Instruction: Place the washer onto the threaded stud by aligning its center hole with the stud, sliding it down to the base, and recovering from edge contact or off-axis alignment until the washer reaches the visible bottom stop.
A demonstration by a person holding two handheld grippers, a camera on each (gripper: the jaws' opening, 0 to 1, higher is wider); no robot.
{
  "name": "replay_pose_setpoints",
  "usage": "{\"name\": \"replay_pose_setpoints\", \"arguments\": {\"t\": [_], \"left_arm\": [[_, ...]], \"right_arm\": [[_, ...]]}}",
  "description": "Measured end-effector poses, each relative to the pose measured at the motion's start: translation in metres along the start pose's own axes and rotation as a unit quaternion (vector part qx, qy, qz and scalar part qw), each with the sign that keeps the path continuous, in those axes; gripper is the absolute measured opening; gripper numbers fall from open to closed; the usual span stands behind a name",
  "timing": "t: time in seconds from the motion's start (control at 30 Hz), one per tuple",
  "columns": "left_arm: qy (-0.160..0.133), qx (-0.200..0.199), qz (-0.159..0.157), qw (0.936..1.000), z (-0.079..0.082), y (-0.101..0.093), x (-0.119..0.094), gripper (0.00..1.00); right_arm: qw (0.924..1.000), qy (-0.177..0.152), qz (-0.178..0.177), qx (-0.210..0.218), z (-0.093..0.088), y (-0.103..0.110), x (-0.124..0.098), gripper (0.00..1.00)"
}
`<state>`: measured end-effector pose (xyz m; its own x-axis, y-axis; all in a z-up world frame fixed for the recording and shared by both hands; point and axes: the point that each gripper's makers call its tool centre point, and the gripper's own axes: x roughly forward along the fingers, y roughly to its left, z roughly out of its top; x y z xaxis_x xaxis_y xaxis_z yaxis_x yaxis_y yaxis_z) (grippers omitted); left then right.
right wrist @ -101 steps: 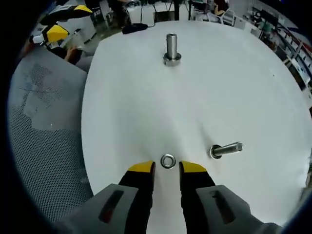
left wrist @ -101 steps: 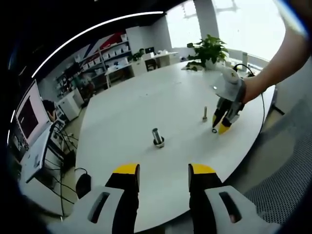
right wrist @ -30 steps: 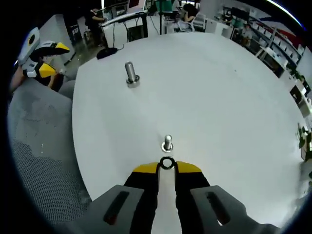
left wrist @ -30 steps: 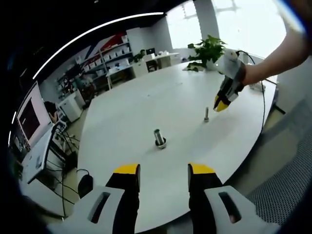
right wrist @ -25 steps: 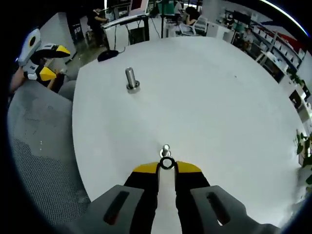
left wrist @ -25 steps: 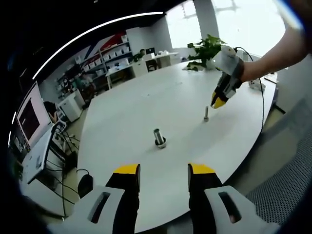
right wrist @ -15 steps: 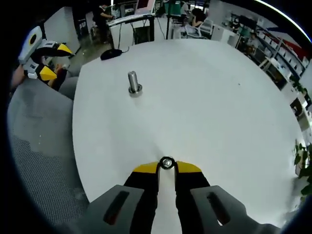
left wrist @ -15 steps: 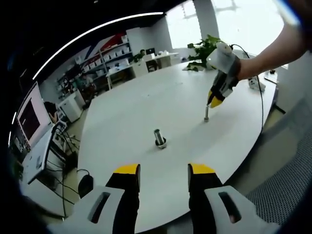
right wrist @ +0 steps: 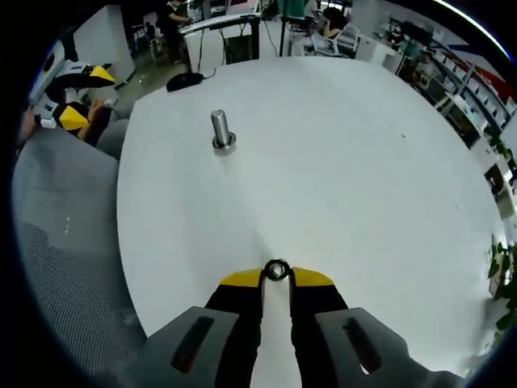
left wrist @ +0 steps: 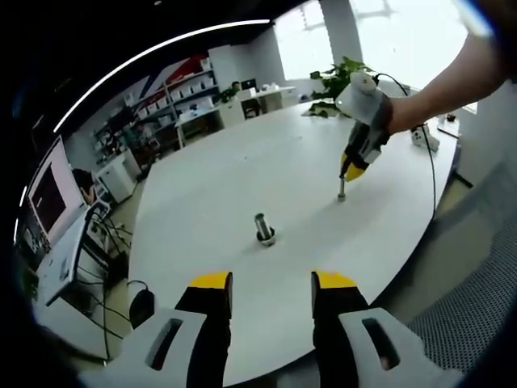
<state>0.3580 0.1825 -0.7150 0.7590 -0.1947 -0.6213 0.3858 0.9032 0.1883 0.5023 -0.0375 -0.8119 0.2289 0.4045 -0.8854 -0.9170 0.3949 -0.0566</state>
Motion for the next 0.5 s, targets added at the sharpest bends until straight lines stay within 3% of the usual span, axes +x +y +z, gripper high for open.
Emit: {"name": "replay_pose_setpoints", "arguments": {"t": [0.5], "left_arm": [[0.006,0.003,-0.006,1.0,-0.002,-0.002,0.002,0.37]], "right_arm": [[0.9996,0.027,0.005,0.009,-0.015,-0.004,0.017,0.14]]}}
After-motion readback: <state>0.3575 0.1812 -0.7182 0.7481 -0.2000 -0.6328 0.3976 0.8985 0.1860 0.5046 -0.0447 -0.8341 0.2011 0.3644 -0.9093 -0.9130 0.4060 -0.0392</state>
